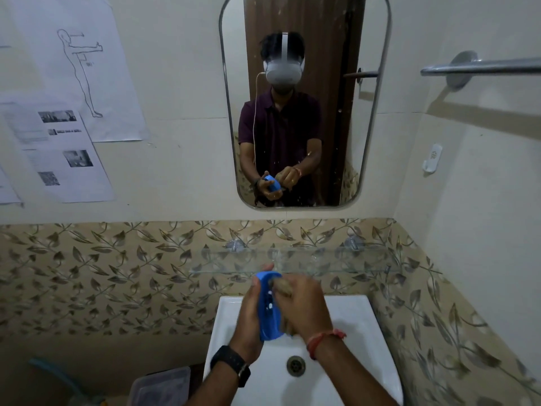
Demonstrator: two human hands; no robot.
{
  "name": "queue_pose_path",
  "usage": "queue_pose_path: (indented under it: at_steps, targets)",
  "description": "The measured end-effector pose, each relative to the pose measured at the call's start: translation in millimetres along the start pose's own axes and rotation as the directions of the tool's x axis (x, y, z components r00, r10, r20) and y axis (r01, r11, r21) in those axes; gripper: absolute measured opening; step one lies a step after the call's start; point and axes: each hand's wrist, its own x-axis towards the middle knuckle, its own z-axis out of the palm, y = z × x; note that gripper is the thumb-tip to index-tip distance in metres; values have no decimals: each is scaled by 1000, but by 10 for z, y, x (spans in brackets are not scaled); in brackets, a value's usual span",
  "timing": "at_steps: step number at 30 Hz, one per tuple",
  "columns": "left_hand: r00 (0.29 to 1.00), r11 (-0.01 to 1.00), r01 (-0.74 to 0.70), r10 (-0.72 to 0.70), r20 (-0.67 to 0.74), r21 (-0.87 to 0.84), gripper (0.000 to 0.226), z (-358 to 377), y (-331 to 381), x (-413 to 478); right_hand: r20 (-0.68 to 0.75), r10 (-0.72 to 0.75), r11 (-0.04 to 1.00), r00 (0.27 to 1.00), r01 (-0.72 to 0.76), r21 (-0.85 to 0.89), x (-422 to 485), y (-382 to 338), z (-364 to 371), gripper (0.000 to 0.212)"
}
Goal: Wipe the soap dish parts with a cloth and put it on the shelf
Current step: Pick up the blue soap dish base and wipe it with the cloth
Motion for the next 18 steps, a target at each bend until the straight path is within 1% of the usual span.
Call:
queue_pose_path:
  at_steps: [1, 2, 3, 5, 9, 10, 12, 14, 16, 17, 18]
  targets:
    - [1000, 1000, 14, -14, 6, -17, 54, 39, -13, -16, -60, -61, 997, 996, 59, -48, 68, -34, -35, 32]
    - [1000, 999, 23, -22, 8, -31, 54, 57, -11, -15, -79, -98, 992, 992, 91, -83, 94, -58, -35, 30]
    - [999, 998, 31, -30, 13, -46, 54, 66, 7, -2, -59, -111, 989, 992, 105, -103, 74, -57, -2, 27]
    - [1000, 998, 30, -30, 2, -48, 54, 50, 29, 13, 45, -88, 990, 995, 92, -106, -51, -1, 83, 23]
    - [998, 994, 58, -57, 6, -92, 49, 32, -67, -39, 192, 29, 990, 981, -3, -138, -115, 132, -44, 32]
    - [998, 992, 63, -63, -3, -108, 49, 41, -91, -43, 235, 28, 986, 972, 13, -169, -89, 127, -105, 33]
    - [998, 986, 40, -46, -30, -161, 51, 64, -83, -23, 306, 0, 957, 952, 89, -277, -99, 100, -158, 33]
    - [999, 982, 14, -21, -38, -187, 54, 84, -52, 8, 341, -6, 931, 940, 130, -340, -138, 106, -150, 32]
    - [1000, 980, 7, -11, -20, -196, 54, 105, -43, -6, 336, 3, 945, 942, 107, -308, -99, 86, -182, 30]
    - [1000, 979, 9, -11, -10, -201, 54, 124, -57, -20, 282, 0, 964, 959, 75, -256, -42, 68, -209, 31]
    - [1000, 980, 14, -14, 2, -198, 54, 149, -78, -31, 190, -8, 977, 982, 48, -208, 23, 43, -235, 31]
